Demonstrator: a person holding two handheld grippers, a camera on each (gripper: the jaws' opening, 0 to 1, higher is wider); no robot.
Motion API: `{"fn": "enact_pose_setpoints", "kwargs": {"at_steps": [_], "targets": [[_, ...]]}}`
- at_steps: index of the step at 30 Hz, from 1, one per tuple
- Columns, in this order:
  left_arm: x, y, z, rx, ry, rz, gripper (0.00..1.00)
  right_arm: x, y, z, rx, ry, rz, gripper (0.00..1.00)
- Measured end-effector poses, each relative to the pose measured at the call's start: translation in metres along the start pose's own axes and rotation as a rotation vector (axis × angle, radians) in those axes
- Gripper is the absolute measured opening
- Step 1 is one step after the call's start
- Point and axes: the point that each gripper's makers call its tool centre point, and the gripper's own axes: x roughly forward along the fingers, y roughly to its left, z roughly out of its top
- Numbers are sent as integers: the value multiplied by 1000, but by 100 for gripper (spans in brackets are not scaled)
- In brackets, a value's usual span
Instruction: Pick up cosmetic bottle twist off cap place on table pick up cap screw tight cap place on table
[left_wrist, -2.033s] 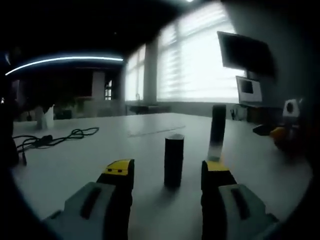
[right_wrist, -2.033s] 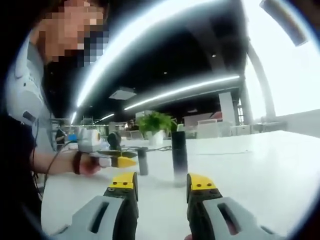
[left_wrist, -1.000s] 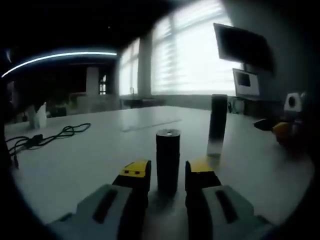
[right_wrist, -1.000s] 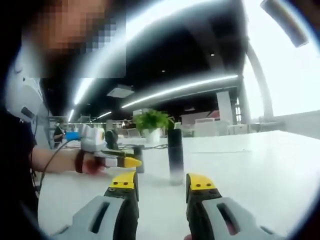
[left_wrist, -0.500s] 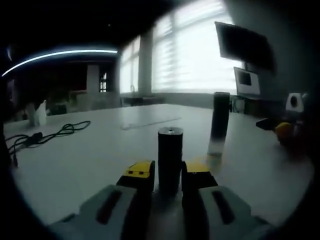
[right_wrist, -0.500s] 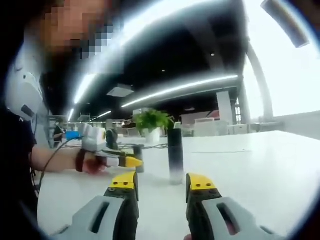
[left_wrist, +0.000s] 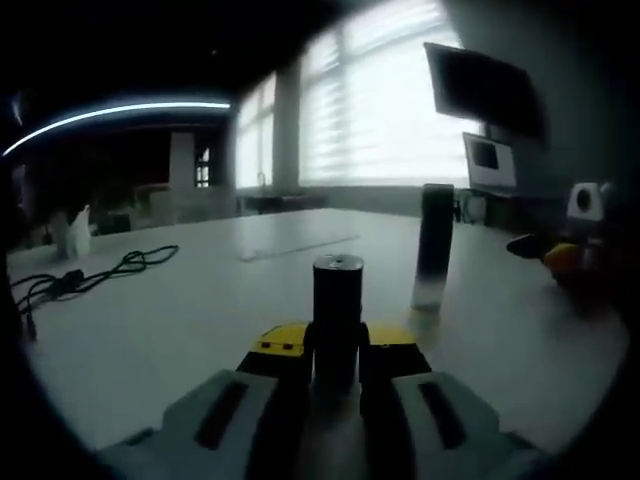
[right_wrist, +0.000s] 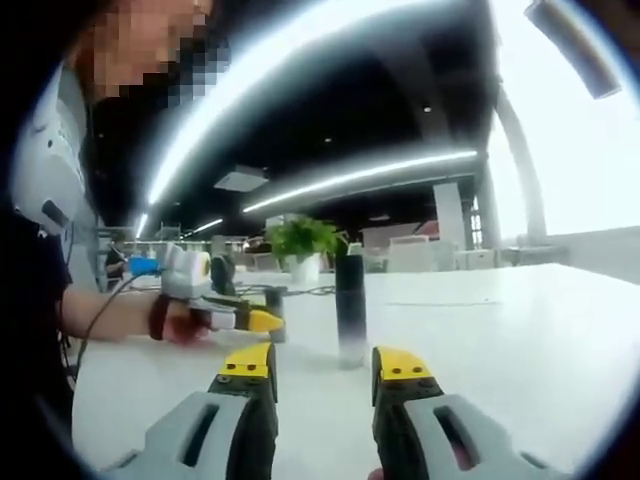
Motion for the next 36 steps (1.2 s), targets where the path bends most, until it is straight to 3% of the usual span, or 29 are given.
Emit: {"fn": "enact_pose_setpoints", "kwargs": {"at_steps": [9,11,13,14,19,24,36], "targets": [[-10,-5,16,0,-62,-8,10,0,1,-1,-16,6,0,33],[-14,-7,23,68,-93,-9,9,0,0,-2,-20,8,-1,33],[-18,-8,23,51,-88,-12,9,0,0,-2,-22,9,-2,33],[-22,-14,28,12,-116,-43,9,0,0,-2,-23,10,-3,33],[-31,-21,23,-5,-85,-62,9,0,0,-3,-32,15,-3,33],[-39,-23,21,-15,-85,-70,9,0,1,-5,-48,24,1,33],[-71,-50,17,2,-108,-168,9,0,-1,-3,-41,16,-5,32]]}}
